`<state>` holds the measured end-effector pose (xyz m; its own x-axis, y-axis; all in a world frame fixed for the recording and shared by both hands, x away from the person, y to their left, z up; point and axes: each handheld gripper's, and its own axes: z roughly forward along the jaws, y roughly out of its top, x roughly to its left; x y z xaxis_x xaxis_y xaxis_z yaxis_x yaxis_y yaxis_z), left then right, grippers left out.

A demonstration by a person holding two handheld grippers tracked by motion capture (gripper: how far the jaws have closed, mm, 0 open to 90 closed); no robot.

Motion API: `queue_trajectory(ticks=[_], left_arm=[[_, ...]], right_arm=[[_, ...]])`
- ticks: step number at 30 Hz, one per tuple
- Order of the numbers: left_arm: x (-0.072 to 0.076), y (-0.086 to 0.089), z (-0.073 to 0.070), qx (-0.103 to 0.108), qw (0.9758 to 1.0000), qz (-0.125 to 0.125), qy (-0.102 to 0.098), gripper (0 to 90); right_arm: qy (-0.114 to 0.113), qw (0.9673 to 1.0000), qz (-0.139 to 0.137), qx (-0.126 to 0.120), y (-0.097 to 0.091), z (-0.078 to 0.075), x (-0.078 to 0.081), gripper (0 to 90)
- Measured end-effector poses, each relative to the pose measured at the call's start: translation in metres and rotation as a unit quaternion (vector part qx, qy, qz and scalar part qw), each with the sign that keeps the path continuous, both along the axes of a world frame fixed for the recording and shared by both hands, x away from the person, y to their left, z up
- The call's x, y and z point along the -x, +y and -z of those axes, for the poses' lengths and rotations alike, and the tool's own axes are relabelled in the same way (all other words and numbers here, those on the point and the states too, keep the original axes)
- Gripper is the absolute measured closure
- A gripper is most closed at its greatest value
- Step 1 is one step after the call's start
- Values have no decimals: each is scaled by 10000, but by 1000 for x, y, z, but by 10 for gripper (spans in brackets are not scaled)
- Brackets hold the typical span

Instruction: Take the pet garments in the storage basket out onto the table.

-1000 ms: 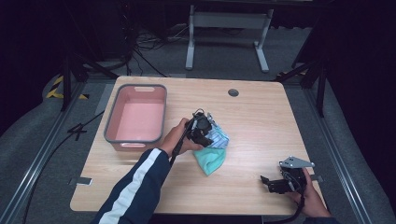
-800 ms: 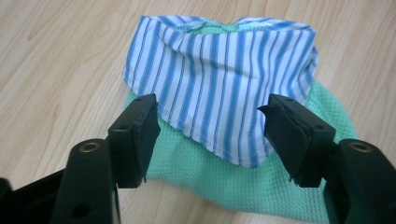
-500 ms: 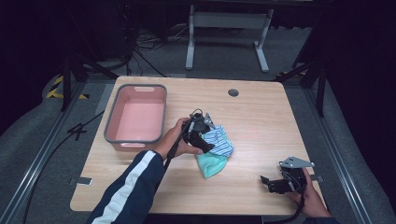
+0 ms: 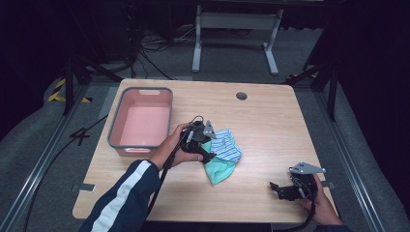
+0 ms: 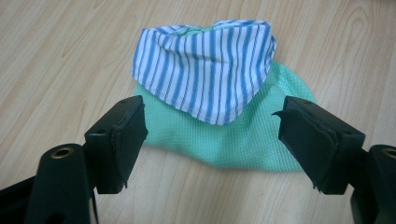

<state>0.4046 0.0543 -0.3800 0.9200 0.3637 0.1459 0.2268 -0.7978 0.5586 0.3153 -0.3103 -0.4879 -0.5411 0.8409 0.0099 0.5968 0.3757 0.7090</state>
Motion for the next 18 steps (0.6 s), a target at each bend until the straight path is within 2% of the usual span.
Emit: queue_trajectory(ticks=[4,7,10,13,18], left_arm=[[7,8,0,16,10000,14,12,236],[14,13,2,-110,9999,93,-42,232],[21,19,5,-136,9998,110,-67,228],[28,25,8,-189,9996,62,-196,194],[36,40,12,-166,9996,-2,-240,187]], right_arm=[[0,10000,0,0,0,0,0,6],[0,10000,-1,0,0,0,0,6],[0,10000,0,1,0,0,0,6],[1,10000,0,-1,0,0,0,6],[-1,10000,-1,-1,0,0,0,6]])
